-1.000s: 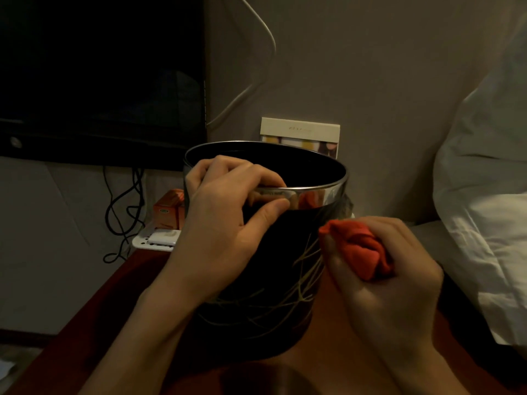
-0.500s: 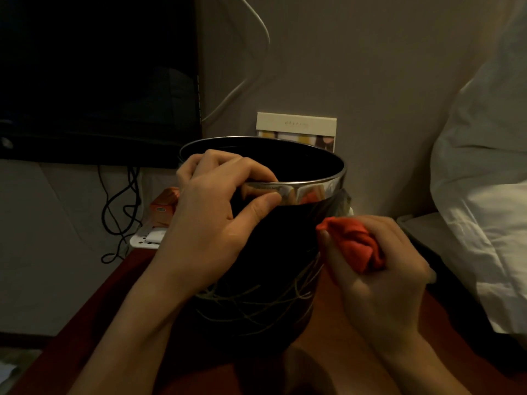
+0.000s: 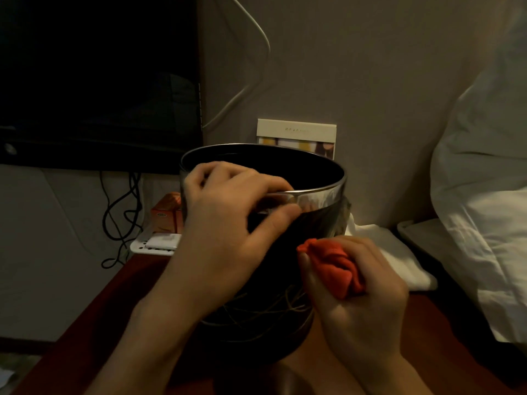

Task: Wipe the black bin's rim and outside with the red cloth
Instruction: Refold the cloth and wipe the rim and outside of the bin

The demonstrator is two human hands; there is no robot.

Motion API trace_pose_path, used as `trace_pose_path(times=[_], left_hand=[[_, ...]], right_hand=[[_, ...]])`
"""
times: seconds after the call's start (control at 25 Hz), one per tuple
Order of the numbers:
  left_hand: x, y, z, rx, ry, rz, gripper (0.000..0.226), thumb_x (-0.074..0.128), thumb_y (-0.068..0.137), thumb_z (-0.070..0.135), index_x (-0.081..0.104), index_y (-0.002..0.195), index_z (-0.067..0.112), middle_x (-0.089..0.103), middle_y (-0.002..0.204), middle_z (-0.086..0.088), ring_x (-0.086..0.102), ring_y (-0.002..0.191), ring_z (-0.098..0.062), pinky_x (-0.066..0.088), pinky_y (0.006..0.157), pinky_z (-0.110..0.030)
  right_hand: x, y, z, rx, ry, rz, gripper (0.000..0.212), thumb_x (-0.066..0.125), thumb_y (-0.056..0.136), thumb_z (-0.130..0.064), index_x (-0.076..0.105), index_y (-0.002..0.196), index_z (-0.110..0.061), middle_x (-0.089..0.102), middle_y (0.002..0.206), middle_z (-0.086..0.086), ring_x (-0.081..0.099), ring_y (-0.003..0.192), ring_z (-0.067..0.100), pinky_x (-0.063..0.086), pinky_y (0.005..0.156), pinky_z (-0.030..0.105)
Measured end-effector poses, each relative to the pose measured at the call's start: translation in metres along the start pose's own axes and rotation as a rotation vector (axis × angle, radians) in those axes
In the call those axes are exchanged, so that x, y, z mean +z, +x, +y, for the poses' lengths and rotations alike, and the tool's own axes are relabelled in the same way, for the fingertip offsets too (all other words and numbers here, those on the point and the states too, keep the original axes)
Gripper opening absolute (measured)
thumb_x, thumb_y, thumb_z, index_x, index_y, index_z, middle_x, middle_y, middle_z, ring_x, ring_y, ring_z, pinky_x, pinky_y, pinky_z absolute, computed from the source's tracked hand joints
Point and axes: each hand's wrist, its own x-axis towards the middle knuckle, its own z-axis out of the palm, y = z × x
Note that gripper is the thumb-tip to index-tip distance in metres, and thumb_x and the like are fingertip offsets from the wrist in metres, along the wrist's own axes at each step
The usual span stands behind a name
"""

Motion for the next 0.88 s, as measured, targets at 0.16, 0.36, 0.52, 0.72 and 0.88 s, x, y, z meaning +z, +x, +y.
trace_pose_path(times=[0.16,0.36,0.52,0.72,0.88], left_hand=[[0.013,-0.002,0.012,0.019,0.035,0.102,0.013,0.058,0.086,0.037,0.061,0.097,0.031,0.045,0.087,0.029,0.032,0.097,0.013,0.020,0.096,-0.025],[0.000,-0.001,0.009,-0.017,-0.111,0.015,0.010,0.059,0.082,0.036,0.057,0.091,0.042,0.048,0.105,0.026,0.028,0.106,0.022,0.019,0.095,-0.017],[0.004,-0.003,0.014,-0.033,-0.099,0.031,0.009,0.058,0.082,0.039,0.055,0.088,0.045,0.050,0.100,0.026,0.025,0.107,0.024,0.026,0.093,-0.022],[0.005,-0.005,0.020,-0.010,-0.106,0.053,0.008,0.059,0.083,0.038,0.060,0.090,0.042,0.051,0.092,0.028,0.028,0.105,0.024,0.026,0.095,-0.024],[0.009,-0.007,0.025,0.023,-0.097,0.087,0.007,0.060,0.085,0.035,0.063,0.091,0.037,0.054,0.095,0.024,0.033,0.104,0.020,0.023,0.098,-0.026]], right_hand=[[-0.004,0.005,-0.004,0.016,0.025,0.000,0.017,0.080,0.087,-0.029,0.072,0.100,-0.021,0.070,0.098,-0.009,0.067,0.092,0.004,0.049,0.080,0.013],[-0.024,0.026,-0.005,0.127,-0.037,0.225,0.017,0.077,0.091,-0.035,0.069,0.099,-0.021,0.070,0.093,-0.005,0.066,0.085,0.006,0.053,0.076,0.025],[-0.011,0.012,-0.026,-0.078,-0.104,0.104,0.019,0.079,0.089,-0.027,0.074,0.103,-0.015,0.070,0.100,0.001,0.067,0.091,0.008,0.049,0.084,0.016],[-0.023,0.024,-0.029,-0.088,-0.228,0.146,0.020,0.080,0.089,-0.025,0.077,0.098,-0.008,0.070,0.094,0.003,0.062,0.086,0.008,0.044,0.084,0.010],[-0.021,0.020,-0.035,-0.104,-0.251,0.148,0.020,0.080,0.087,-0.026,0.077,0.099,-0.009,0.071,0.097,0.003,0.062,0.089,0.007,0.044,0.087,0.009]])
